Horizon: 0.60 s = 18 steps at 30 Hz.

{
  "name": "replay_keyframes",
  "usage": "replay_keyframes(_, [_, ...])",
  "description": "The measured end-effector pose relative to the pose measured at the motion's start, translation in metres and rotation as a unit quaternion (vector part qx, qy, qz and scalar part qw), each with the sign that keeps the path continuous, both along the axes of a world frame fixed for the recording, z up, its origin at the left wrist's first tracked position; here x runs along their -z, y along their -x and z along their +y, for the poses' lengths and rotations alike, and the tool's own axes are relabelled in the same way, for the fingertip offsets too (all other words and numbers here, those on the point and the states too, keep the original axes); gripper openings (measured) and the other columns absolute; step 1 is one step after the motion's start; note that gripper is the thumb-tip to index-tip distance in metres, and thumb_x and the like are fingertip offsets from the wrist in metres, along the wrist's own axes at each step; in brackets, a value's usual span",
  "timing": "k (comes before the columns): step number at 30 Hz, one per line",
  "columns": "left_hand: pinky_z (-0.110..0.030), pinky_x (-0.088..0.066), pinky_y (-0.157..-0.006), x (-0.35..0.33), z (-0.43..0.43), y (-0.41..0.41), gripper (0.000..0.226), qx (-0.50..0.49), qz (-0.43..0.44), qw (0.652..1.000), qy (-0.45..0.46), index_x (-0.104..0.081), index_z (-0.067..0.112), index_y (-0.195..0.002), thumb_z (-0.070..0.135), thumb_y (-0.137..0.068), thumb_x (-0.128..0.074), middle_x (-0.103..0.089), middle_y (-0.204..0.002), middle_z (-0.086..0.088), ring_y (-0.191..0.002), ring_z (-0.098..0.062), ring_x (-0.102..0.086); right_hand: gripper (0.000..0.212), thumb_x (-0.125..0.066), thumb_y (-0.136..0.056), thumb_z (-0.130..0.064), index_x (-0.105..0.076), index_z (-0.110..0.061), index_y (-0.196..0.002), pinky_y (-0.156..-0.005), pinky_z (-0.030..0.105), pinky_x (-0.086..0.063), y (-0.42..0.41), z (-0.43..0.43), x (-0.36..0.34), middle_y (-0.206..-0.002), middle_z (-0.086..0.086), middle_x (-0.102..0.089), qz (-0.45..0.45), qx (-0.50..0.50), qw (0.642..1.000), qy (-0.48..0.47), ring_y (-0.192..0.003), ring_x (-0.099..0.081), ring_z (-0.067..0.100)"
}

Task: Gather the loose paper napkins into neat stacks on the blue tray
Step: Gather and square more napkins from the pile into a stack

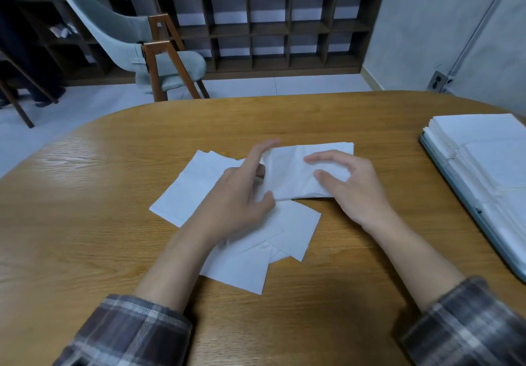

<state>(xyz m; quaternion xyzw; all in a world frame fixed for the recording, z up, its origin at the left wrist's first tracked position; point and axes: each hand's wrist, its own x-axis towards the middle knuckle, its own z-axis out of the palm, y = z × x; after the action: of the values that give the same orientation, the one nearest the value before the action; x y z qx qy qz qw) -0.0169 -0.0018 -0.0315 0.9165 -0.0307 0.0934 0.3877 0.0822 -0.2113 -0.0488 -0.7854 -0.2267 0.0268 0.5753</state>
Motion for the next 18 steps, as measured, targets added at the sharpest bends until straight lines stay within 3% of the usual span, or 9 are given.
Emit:
replay_keyframes(3, [-0.027,-0.037,-0.101,-0.002,0.01,0.001,0.081,0.004,0.036,0.996,-0.084,-0.039,0.042,-0.151,0.001,-0.085,-0.06,-0.071,-0.112,0.016,-0.087,0.007,-0.054,0.033,-0.064,-0.095,-0.001,-0.081,-0.027,-0.106,-0.097,0.001,-0.037,-0.008,-0.003,0.007,-0.112,-0.025,-0.075,-0.005,0.058,0.998,0.02,-0.117,-0.061,-0.01])
replay_keyframes(5, [-0.017,-0.039,-0.085,-0.003,0.015,0.002,0.083,0.017,0.071,0.994,-0.083,-0.04,0.045,-0.15,-0.001,-0.084,-0.061,-0.07,-0.118,0.024,-0.072,-0.004,-0.054,0.034,-0.064,-0.095,-0.002,-0.081,-0.028,-0.107,-0.099,0.003,-0.037,-0.01,-0.004,0.008,-0.114,-0.026,-0.074,-0.01,0.077,0.997,0.02,-0.12,-0.061,-0.007])
replay_keyframes(7, [-0.013,-0.04,-0.068,-0.004,0.021,0.002,0.073,0.038,0.074,0.994,-0.076,-0.052,0.042,-0.142,0.0,-0.085,-0.066,-0.069,-0.12,0.025,-0.06,-0.004,-0.053,0.033,-0.064,-0.095,-0.002,-0.08,-0.028,-0.107,-0.101,0.005,-0.038,-0.011,-0.005,0.009,-0.115,-0.025,-0.074,-0.012,0.088,0.996,0.017,-0.121,-0.061,-0.005])
replay_keyframes(10, [-0.007,-0.042,-0.073,-0.001,0.026,-0.001,0.043,0.045,0.053,0.995,-0.072,-0.073,0.032,-0.121,0.003,-0.089,-0.073,-0.07,-0.116,0.02,-0.08,0.011,-0.058,0.033,-0.064,-0.095,-0.002,-0.08,-0.028,-0.107,-0.104,0.01,-0.039,-0.011,-0.005,0.008,-0.115,-0.023,-0.074,-0.016,0.092,0.996,0.014,-0.122,-0.061,-0.003])
replay_keyframes(13, [-0.009,-0.041,-0.073,0.005,0.028,-0.005,0.03,0.041,0.04,0.996,-0.072,-0.077,0.03,-0.114,0.01,-0.091,-0.079,-0.07,-0.115,0.018,-0.083,0.008,-0.059,0.033,-0.064,-0.095,-0.003,-0.08,-0.029,-0.107,-0.103,0.008,-0.038,-0.009,-0.004,0.006,-0.115,-0.025,-0.074,-0.022,0.09,0.995,0.019,-0.122,-0.061,-0.005])
replay_keyframes(16, [-0.011,-0.042,-0.083,0.011,0.028,-0.01,0.025,0.039,0.027,0.996,-0.078,-0.078,0.027,-0.113,0.016,-0.091,-0.082,-0.068,-0.114,0.018,-0.096,0.008,-0.06,0.033,-0.063,-0.096,-0.003,-0.08,-0.029,-0.107,-0.098,-0.001,-0.035,-0.007,-0.003,0.004,-0.114,-0.026,-0.074,-0.03,0.088,0.995,0.026,-0.12,-0.059,-0.01])
replay_keyframes(18, [-0.023,-0.046,-0.093,0.016,0.024,-0.013,0.023,0.026,0.012,0.995,-0.091,-0.077,0.027,-0.111,0.023,-0.09,-0.083,-0.066,-0.111,0.017,-0.104,0.001,-0.06,0.032,-0.063,-0.096,-0.002,-0.08,-0.027,-0.108,-0.095,-0.003,-0.033,-0.006,-0.003,0.003,-0.114,-0.025,-0.074,-0.037,0.088,0.995,0.025,-0.118,-0.058,-0.014])
